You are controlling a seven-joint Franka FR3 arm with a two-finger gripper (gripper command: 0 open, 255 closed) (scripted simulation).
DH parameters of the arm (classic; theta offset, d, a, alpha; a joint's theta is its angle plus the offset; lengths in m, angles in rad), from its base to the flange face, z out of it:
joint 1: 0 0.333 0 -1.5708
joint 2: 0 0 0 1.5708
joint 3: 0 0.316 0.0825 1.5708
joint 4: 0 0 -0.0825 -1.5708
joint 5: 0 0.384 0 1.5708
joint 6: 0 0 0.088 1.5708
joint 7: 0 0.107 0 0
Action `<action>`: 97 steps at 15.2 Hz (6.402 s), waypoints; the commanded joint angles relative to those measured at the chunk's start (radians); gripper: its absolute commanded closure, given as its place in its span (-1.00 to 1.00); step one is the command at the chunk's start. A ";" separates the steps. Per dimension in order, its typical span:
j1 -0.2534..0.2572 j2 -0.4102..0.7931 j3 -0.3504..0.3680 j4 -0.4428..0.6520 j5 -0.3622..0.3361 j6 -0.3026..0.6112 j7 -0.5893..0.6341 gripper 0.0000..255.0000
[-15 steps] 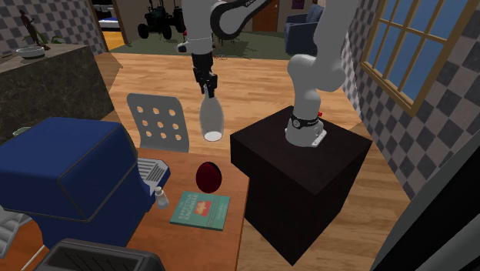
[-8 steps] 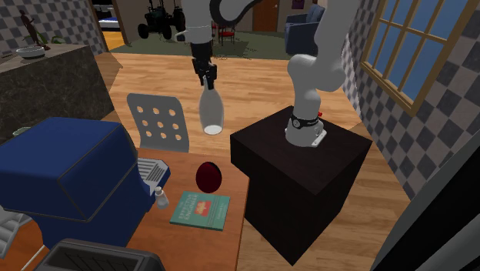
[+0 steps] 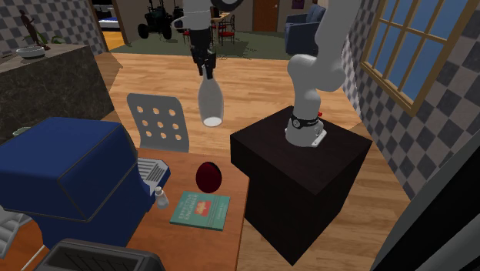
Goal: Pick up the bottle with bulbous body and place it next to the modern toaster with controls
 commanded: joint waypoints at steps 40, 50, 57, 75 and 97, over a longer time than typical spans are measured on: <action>0.132 1.169 0.195 1.424 0.306 -0.289 0.303 1.00; 0.151 1.138 0.193 1.233 0.305 -0.131 0.294 1.00; 0.157 1.146 0.195 1.151 0.308 -0.042 0.289 1.00; 0.160 1.225 0.205 1.043 0.323 0.144 0.277 1.00; 0.152 1.284 0.220 0.983 0.329 0.263 0.267 -1.00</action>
